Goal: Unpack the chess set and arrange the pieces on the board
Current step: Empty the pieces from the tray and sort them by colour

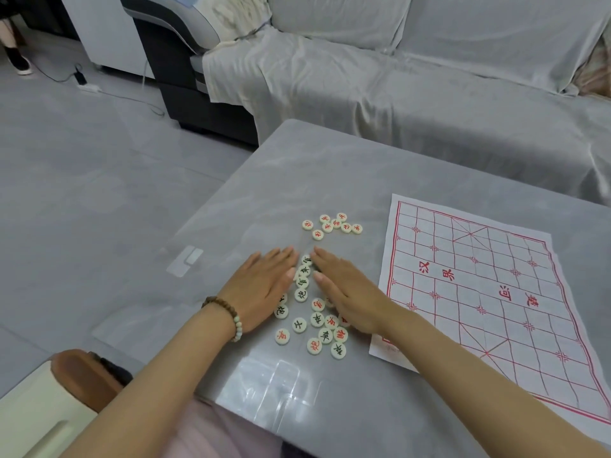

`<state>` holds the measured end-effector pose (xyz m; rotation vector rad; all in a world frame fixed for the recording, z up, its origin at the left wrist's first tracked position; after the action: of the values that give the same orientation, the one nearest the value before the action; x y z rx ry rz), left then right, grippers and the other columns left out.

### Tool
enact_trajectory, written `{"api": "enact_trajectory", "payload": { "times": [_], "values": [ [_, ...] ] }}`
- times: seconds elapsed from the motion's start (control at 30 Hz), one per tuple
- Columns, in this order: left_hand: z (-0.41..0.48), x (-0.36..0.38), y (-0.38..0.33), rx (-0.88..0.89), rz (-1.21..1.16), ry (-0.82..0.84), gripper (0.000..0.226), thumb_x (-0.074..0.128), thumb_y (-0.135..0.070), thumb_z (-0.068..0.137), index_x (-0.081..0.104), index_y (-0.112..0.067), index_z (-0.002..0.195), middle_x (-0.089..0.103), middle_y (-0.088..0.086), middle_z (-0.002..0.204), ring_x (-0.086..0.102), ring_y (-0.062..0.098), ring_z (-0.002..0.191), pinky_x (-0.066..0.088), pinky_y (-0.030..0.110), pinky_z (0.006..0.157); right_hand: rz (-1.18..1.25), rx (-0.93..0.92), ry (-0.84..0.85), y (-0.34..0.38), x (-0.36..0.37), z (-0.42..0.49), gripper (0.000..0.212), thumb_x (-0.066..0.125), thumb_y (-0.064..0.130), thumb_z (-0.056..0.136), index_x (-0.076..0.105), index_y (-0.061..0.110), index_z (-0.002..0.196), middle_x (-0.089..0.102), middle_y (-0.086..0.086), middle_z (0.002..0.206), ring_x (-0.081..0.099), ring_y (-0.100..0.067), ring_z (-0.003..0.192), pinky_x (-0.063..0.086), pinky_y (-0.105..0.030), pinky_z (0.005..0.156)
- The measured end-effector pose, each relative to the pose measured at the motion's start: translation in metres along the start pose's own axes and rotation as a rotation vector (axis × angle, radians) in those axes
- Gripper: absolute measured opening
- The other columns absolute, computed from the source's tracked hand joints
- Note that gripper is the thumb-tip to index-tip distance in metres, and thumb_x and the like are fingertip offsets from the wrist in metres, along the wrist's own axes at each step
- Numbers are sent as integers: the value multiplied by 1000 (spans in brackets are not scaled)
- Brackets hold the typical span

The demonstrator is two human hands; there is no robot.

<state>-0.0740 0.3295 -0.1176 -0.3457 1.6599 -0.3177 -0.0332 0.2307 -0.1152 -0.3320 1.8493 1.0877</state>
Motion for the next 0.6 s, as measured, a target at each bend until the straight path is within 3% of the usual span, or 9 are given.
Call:
{"api": "enact_trajectory", "payload": {
  "times": [0.13,0.3,0.43,0.6],
  "values": [
    [-27,-5,8,4,-139,-70,56,10,-48,95,14,-27,147,8,-18,151,1,-4,139,1,21,116,140,-13,33,23,10,11,52,19,40,101,16,20,149,10,9,157,6,-1,142,-1,-14,110],
    [-62,-15,23,-81,-217,-168,64,4,-54,89,14,-28,147,4,-22,149,-3,-10,136,-4,10,109,350,90,-170,-1,-21,-26,50,17,51,97,29,37,144,27,24,148,21,10,132,11,-11,106],
    [-76,5,7,-69,-70,-97,88,-26,-73,68,-4,-31,142,-8,-21,149,-14,-6,136,-10,16,111,205,21,-80,4,-6,-59,49,18,47,97,27,38,144,23,28,147,14,22,129,5,-1,105],
    [-83,14,2,-95,74,-82,89,-40,-67,58,-16,-33,137,-16,-20,149,-23,-2,136,-14,23,113,-71,-90,34,15,22,-67,57,11,46,95,16,29,149,6,20,155,-6,11,139,-9,-20,115]
  ]
}}
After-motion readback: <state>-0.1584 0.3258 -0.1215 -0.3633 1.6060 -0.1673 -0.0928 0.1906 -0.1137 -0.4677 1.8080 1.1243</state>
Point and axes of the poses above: each hand's wrist, its own z-axis towards the middle knuckle, its own x-axis out of the palm, y = z × x, the point moved 10 cm from there along z, towards the middle knuckle
